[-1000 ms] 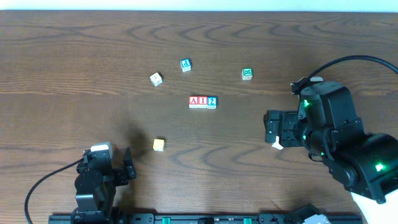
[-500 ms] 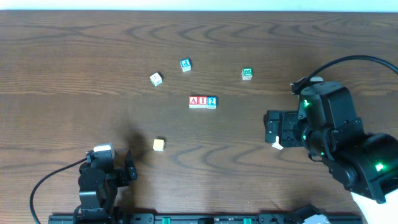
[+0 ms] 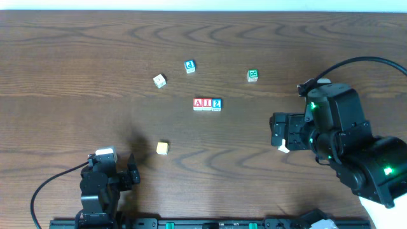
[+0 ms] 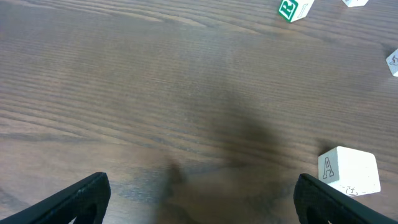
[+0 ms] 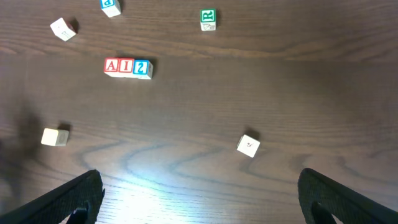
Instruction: Spell out Ai2
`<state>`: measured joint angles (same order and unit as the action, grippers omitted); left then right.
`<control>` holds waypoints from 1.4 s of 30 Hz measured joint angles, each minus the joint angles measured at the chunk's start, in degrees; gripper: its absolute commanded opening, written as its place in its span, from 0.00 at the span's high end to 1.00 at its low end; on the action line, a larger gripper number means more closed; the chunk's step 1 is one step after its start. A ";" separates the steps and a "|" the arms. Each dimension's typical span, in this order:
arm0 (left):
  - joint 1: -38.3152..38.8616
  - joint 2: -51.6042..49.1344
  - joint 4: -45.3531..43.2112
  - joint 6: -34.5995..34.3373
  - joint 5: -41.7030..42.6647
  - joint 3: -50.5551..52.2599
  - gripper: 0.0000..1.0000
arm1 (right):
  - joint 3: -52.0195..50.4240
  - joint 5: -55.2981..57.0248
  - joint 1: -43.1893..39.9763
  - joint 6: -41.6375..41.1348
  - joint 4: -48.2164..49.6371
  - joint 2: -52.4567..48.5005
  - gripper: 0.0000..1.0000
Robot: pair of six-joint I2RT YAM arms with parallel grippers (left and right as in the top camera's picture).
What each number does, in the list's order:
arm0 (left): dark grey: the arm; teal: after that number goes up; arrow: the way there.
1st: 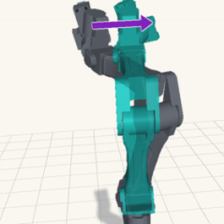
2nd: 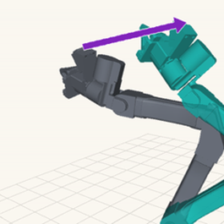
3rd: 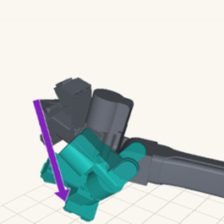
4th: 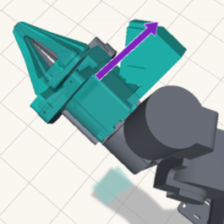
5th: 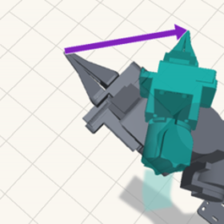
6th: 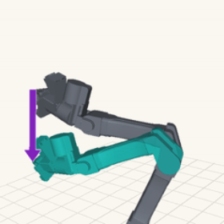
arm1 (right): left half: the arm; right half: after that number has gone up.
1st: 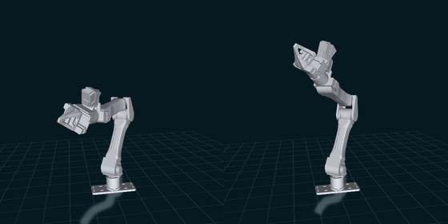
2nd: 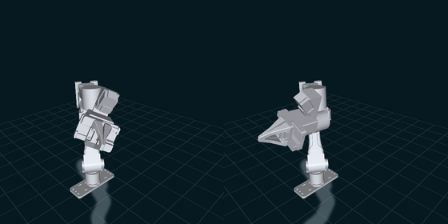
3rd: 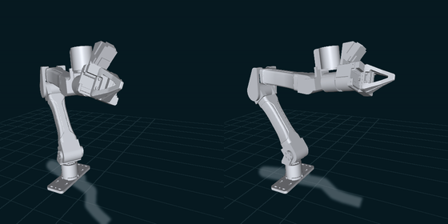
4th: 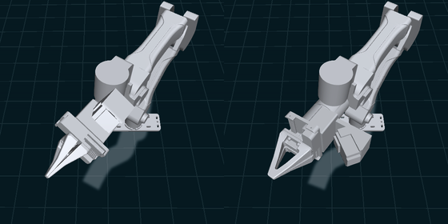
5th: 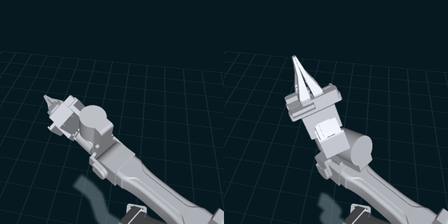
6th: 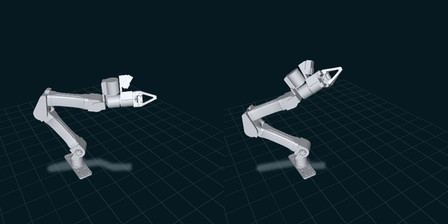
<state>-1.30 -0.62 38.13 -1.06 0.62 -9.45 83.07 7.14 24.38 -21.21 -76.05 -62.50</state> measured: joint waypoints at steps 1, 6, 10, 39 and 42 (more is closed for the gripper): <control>0.00 0.00 0.00 0.00 0.00 0.00 0.05 | 0.02 0.00 0.00 0.00 0.00 0.00 0.01; 0.00 0.00 0.00 0.00 0.00 0.00 0.05 | 0.00 0.33 0.00 0.15 0.15 0.04 0.01; 0.00 0.00 0.04 0.00 0.00 0.00 0.05 | -1.14 4.39 -0.63 2.82 5.03 2.21 0.01; 0.00 0.04 0.15 0.00 -0.22 0.00 0.05 | -67.84 6.08 -10.14 8.31 34.77 60.33 0.01; 0.00 0.04 0.17 0.00 -0.22 0.00 0.05 | -69.99 5.38 -10.12 8.31 34.80 61.31 0.01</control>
<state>-1.30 -0.58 38.30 -1.06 0.40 -9.45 13.08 12.51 14.26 -12.91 -41.25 -1.19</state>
